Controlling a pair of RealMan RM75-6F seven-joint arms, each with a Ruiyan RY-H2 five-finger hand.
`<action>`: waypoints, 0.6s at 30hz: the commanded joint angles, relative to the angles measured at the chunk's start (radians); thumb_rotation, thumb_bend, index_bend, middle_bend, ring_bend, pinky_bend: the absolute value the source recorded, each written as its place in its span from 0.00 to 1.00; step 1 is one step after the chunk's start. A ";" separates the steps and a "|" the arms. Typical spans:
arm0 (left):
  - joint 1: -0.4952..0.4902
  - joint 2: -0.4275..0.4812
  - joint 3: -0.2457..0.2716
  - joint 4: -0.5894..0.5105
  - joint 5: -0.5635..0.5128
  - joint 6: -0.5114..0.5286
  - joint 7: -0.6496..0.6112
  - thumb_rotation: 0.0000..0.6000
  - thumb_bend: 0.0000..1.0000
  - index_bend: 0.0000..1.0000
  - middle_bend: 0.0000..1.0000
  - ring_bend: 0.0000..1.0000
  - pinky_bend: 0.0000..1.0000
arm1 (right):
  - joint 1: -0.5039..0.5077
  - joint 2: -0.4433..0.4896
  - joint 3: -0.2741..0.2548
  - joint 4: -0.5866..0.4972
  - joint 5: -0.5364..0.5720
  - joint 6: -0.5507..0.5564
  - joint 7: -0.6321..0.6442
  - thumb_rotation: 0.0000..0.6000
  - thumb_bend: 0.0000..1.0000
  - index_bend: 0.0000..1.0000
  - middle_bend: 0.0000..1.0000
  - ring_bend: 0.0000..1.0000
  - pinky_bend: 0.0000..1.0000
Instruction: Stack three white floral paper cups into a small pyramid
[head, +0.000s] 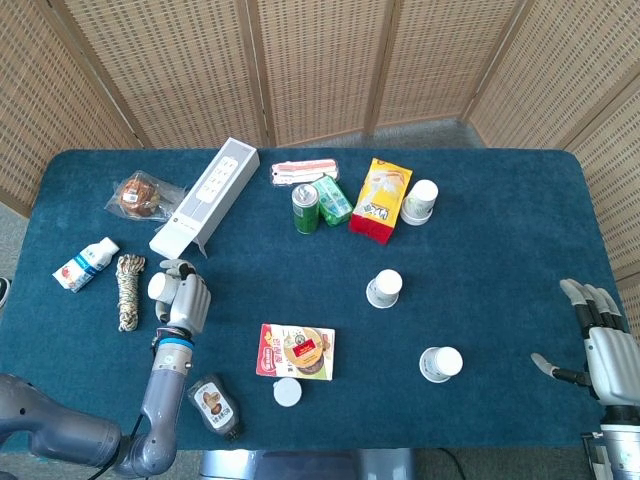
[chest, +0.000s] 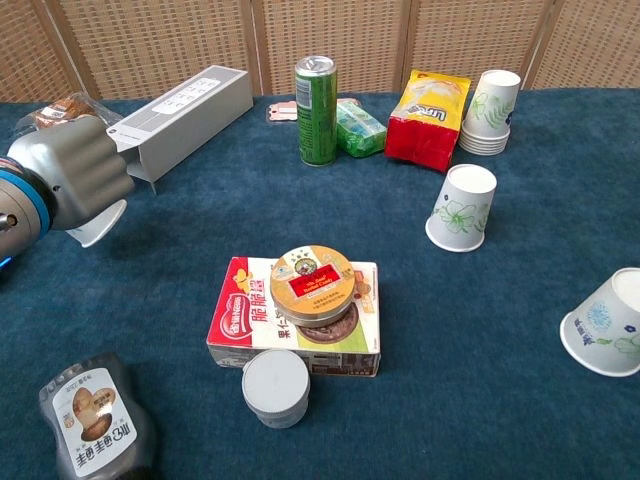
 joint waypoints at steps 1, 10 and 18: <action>-0.003 -0.014 0.011 0.016 -0.005 0.004 0.008 1.00 0.34 0.31 0.40 0.29 0.35 | 0.000 0.000 -0.001 0.000 -0.001 -0.001 0.001 1.00 0.11 0.00 0.00 0.00 0.00; -0.004 -0.035 0.043 0.062 0.045 -0.007 -0.018 1.00 0.34 0.19 0.13 0.08 0.32 | 0.000 0.001 -0.001 0.000 -0.001 -0.001 0.004 1.00 0.11 0.00 0.00 0.00 0.00; 0.012 -0.013 0.051 0.052 0.130 -0.025 -0.120 1.00 0.34 0.01 0.00 0.00 0.29 | -0.001 0.001 -0.003 -0.002 -0.005 0.001 0.003 1.00 0.11 0.00 0.00 0.00 0.00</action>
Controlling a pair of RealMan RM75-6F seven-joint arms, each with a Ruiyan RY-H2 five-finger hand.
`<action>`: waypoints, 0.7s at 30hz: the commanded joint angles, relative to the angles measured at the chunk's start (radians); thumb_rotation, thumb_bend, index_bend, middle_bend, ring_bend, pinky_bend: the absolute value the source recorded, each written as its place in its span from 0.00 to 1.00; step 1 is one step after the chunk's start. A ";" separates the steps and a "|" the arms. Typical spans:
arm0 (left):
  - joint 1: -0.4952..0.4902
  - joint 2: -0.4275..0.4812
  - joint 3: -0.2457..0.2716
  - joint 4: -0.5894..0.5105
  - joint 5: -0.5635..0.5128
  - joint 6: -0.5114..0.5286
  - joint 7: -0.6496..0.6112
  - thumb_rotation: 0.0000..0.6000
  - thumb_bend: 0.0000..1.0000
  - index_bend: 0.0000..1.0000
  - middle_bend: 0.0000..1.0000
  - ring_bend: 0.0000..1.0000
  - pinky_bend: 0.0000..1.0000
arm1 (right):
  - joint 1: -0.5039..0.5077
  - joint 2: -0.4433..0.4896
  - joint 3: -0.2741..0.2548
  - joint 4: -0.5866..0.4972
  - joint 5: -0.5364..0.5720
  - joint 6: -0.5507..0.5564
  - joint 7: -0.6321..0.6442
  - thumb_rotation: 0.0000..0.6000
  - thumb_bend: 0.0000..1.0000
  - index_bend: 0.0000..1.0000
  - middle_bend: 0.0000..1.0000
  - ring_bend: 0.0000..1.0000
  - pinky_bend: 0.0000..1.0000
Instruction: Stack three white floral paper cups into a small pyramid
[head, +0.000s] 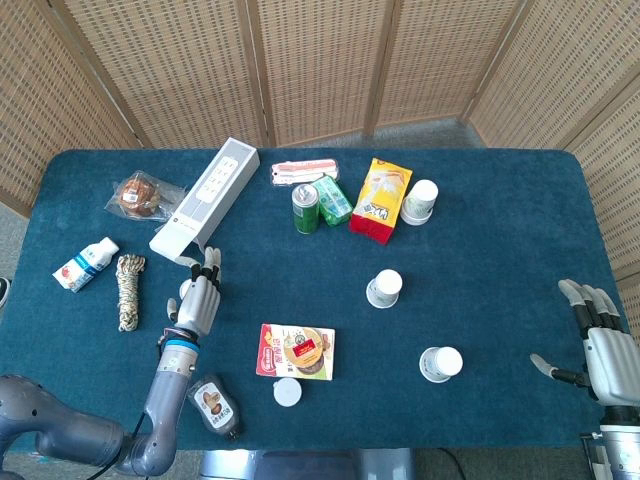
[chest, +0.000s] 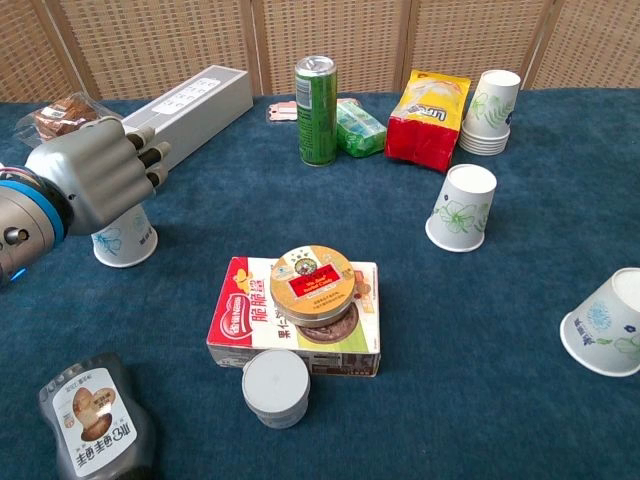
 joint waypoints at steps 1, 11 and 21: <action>0.013 0.023 -0.007 -0.027 0.023 -0.002 -0.046 1.00 0.34 0.00 0.00 0.00 0.29 | 0.000 0.000 0.000 0.000 0.000 0.000 0.001 1.00 0.11 0.00 0.00 0.00 0.00; 0.077 0.235 -0.039 -0.164 0.039 -0.125 -0.362 1.00 0.34 0.00 0.00 0.00 0.26 | 0.000 -0.001 -0.002 -0.005 -0.005 0.002 -0.007 1.00 0.11 0.00 0.00 0.00 0.00; 0.130 0.353 -0.032 -0.124 0.189 -0.377 -0.782 1.00 0.33 0.00 0.00 0.00 0.26 | 0.000 -0.010 -0.006 -0.008 -0.007 0.002 -0.032 1.00 0.12 0.00 0.00 0.00 0.00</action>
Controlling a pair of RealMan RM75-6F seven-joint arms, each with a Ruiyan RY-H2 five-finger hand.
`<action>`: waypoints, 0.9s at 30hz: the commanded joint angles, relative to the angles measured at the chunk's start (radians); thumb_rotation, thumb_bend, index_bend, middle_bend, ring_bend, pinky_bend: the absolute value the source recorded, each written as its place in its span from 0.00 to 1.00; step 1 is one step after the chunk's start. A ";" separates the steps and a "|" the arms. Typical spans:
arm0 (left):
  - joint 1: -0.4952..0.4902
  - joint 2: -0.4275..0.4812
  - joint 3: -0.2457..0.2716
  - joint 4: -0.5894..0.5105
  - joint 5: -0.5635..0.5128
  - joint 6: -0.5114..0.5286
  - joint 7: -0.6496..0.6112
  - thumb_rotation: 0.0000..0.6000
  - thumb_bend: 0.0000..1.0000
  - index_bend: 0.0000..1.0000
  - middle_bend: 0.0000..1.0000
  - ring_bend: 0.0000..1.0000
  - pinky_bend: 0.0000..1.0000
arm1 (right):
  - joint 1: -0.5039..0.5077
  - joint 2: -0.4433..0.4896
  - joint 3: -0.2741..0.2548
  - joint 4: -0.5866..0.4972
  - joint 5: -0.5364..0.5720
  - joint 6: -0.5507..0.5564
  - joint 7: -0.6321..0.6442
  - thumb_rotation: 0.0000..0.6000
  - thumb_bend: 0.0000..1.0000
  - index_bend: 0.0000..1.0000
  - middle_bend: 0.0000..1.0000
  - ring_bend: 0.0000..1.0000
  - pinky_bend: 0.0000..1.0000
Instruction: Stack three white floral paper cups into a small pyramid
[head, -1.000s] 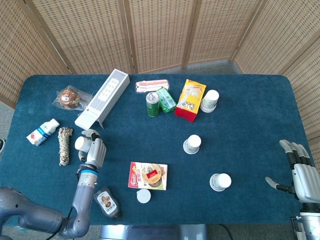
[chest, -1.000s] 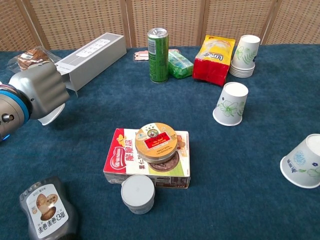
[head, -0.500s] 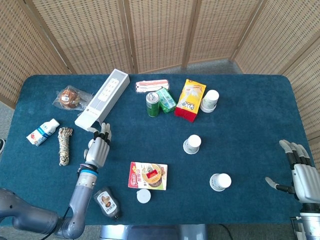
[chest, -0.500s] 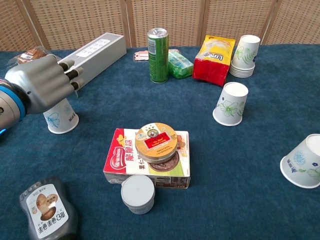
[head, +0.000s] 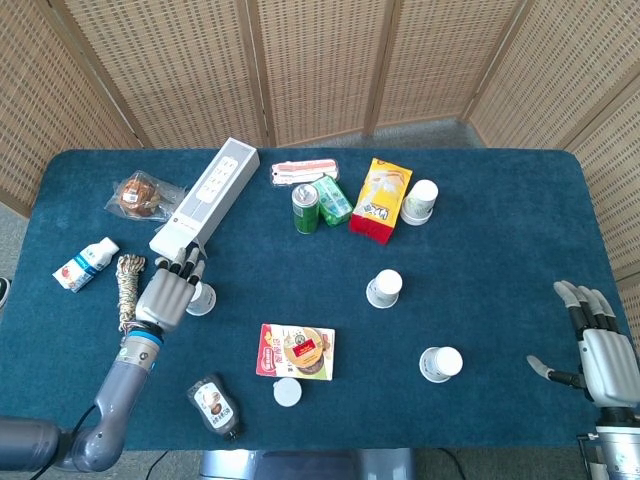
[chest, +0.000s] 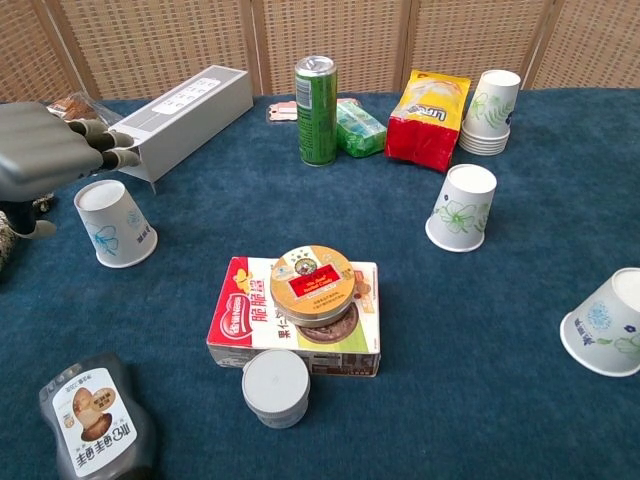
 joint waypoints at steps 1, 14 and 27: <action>0.034 0.044 0.004 0.045 0.113 -0.122 -0.186 1.00 0.33 0.00 0.00 0.00 0.26 | 0.000 -0.001 0.000 0.000 0.000 0.001 -0.003 1.00 0.12 0.00 0.00 0.00 0.00; 0.049 -0.011 -0.009 0.119 0.158 -0.138 -0.246 1.00 0.33 0.08 0.12 0.12 0.39 | 0.002 -0.001 0.001 0.005 0.007 -0.005 0.006 1.00 0.11 0.00 0.00 0.00 0.00; 0.075 -0.066 -0.027 0.175 0.204 -0.103 -0.265 1.00 0.33 0.33 0.41 0.41 0.55 | 0.001 0.002 0.004 0.005 0.008 -0.003 0.022 1.00 0.12 0.00 0.00 0.00 0.00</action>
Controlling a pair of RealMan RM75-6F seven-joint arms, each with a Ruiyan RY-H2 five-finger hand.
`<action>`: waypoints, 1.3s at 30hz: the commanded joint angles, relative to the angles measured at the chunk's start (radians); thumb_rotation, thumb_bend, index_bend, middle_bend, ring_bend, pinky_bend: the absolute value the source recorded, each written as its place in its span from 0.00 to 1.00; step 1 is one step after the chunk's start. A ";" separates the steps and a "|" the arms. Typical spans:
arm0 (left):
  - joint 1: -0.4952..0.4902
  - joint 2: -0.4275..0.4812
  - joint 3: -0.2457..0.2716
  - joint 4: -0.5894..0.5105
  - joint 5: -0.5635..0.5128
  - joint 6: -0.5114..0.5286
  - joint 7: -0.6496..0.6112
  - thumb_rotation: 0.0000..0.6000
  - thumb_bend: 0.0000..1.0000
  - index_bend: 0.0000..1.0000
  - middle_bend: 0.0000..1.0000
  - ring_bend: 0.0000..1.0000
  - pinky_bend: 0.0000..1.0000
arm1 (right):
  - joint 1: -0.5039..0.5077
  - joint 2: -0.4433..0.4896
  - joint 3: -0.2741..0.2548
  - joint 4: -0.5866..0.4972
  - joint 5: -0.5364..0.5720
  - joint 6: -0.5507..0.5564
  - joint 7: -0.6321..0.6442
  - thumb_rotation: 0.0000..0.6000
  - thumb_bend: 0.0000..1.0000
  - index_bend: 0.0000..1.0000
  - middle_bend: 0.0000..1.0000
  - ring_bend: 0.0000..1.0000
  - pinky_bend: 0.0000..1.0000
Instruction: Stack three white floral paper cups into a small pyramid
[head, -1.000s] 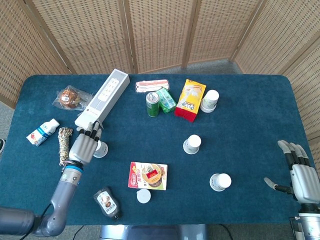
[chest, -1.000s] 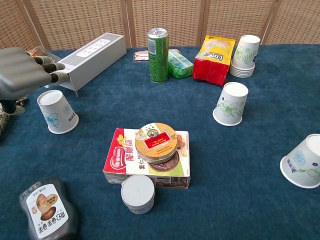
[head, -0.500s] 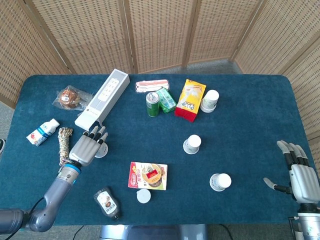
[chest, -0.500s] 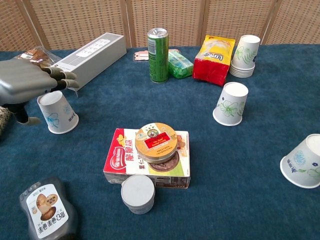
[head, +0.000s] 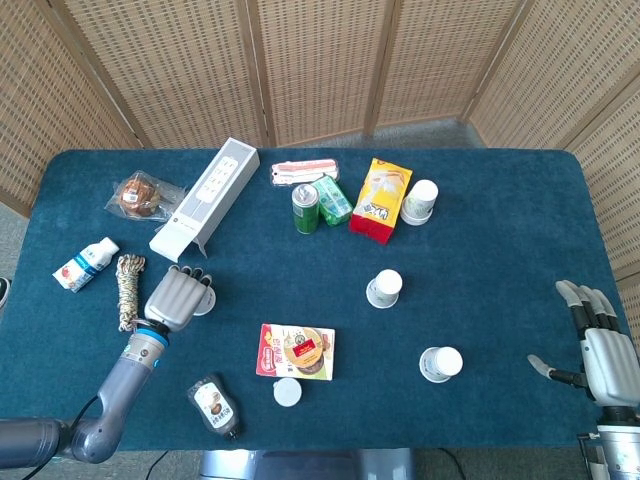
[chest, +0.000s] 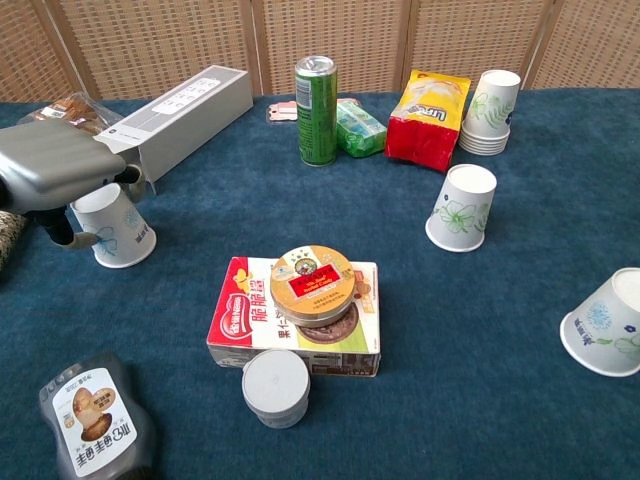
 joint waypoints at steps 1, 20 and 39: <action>0.004 -0.003 -0.004 0.005 0.002 0.002 -0.004 1.00 0.34 0.33 0.41 0.41 0.56 | -0.001 0.000 0.000 -0.001 -0.001 0.002 0.000 1.00 0.12 0.00 0.00 0.00 0.00; -0.029 -0.059 -0.131 -0.082 -0.053 0.013 -0.023 1.00 0.34 0.34 0.41 0.41 0.55 | 0.001 -0.004 -0.004 -0.003 -0.006 -0.001 -0.003 1.00 0.12 0.00 0.00 0.00 0.00; -0.167 -0.243 -0.243 -0.073 -0.213 0.091 0.144 1.00 0.34 0.33 0.39 0.40 0.53 | 0.002 0.005 0.000 -0.001 0.002 -0.008 0.026 1.00 0.12 0.00 0.00 0.00 0.00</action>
